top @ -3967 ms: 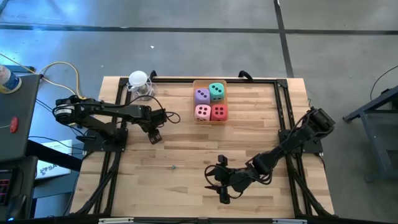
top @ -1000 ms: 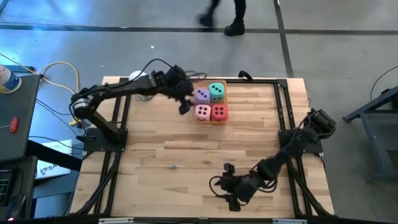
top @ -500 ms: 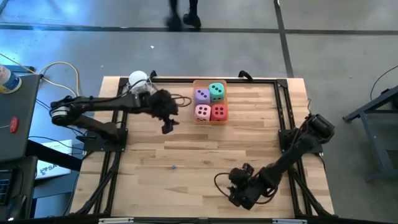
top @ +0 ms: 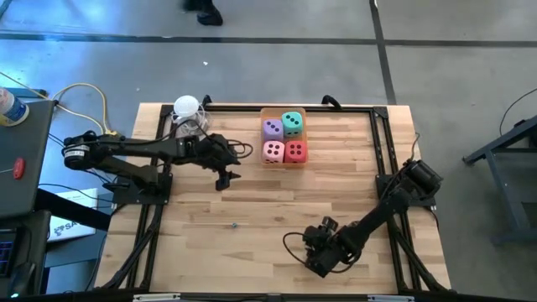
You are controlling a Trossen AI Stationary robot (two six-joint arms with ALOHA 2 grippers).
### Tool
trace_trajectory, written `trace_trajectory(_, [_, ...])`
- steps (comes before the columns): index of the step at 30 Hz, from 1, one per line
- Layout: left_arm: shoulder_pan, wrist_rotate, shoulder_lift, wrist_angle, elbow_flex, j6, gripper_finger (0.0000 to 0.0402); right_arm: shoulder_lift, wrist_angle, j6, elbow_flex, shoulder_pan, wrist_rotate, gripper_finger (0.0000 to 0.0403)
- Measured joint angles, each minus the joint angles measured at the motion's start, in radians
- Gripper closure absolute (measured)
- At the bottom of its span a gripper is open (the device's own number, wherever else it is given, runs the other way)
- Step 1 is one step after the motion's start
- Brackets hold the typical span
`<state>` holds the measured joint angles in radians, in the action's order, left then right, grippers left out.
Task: Pick & Place Dice
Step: Put the blue die into the orange bin
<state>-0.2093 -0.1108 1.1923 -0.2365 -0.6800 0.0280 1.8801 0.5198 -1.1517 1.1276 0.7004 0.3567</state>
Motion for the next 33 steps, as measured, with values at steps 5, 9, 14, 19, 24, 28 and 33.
trace_trajectory(5, [0.003,0.000,0.000,0.000,0.000,-0.002,0.0167,0.000,0.000,0.022,0.000,-0.003,-0.016,0.0188])
trace_trajectory(9, [0.003,-0.001,0.000,-0.001,0.000,-0.006,0.0167,0.000,0.017,0.046,0.000,-0.009,-0.016,0.0188])
trace_trajectory(14, [0.003,-0.001,0.000,0.015,0.000,-0.014,0.0167,-0.016,0.091,0.019,0.000,-0.055,-0.077,0.0188])
trace_trajectory(19, [0.003,-0.001,0.001,0.013,0.000,-0.019,0.0167,-0.021,0.203,-0.057,0.001,-0.081,-0.124,0.0188])
trace_trajectory(24, [0.003,-0.001,0.001,0.013,0.000,-0.019,0.0167,-0.021,0.256,-0.060,0.001,-0.081,-0.065,0.0188])
trace_trajectory(28, [0.003,-0.001,0.001,0.012,0.000,-0.021,0.0167,-0.021,0.245,-0.087,0.001,-0.078,-0.078,0.0188])
trace_trajectory(33, [0.003,-0.001,0.001,0.012,0.001,-0.019,0.0167,-0.021,0.243,-0.136,0.001,-0.061,-0.110,0.0188])
